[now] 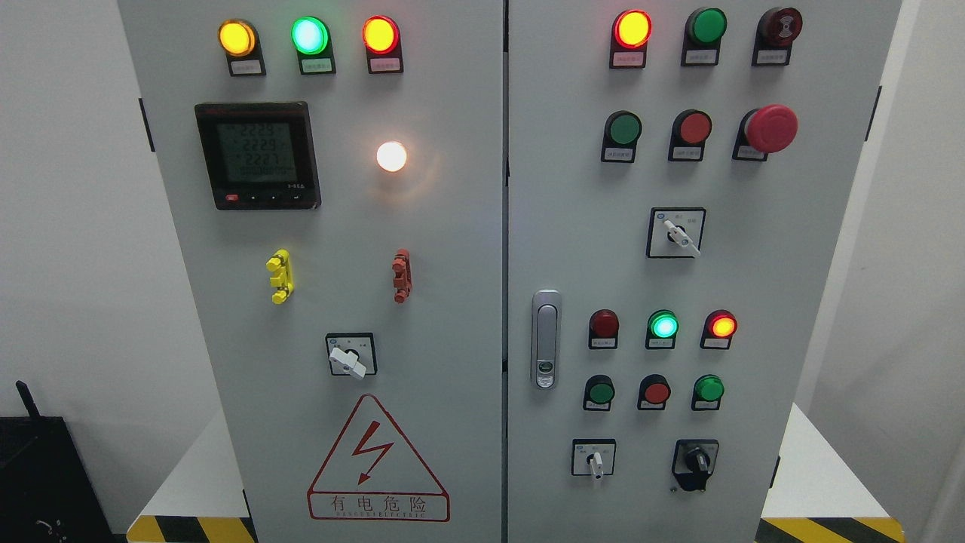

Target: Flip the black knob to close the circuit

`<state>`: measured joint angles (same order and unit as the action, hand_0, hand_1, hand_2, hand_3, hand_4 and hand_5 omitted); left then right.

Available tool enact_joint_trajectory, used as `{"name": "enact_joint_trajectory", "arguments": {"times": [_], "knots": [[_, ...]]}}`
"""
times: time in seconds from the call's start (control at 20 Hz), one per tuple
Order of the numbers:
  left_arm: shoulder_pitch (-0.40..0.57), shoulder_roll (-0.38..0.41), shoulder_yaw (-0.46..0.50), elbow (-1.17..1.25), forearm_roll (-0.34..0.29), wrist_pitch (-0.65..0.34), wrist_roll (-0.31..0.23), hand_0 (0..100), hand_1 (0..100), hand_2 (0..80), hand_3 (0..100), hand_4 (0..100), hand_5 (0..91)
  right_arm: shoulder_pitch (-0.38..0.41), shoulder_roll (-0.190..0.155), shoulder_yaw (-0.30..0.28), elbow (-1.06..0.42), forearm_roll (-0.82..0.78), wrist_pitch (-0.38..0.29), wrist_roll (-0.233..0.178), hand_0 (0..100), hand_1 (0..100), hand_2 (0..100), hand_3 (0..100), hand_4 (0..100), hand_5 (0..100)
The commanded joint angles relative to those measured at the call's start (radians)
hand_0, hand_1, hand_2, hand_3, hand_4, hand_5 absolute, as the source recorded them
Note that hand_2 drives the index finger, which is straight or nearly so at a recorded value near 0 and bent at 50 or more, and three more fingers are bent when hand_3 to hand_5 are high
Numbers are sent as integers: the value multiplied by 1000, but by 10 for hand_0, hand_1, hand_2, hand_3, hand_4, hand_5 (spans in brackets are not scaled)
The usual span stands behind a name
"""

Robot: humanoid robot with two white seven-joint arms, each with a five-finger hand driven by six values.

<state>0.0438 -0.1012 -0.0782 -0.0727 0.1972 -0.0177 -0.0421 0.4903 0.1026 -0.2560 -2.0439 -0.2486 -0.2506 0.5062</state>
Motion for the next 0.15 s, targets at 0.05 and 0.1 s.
{"name": "enact_joint_trajectory", "arguments": {"times": [0.05, 0.1], "knots": [[1, 0, 0, -1, -2, -1, -1, 120, 556, 0, 0, 0, 0, -6, -1, -8, 10, -11, 4, 5, 0, 0, 0, 0, 0, 0], [-1, 0, 0, 1, -2, -1, -1, 120, 556, 0, 0, 0, 0, -6, -1, -8, 11, -11, 4, 3, 0, 0, 0, 0, 0, 0]]}}
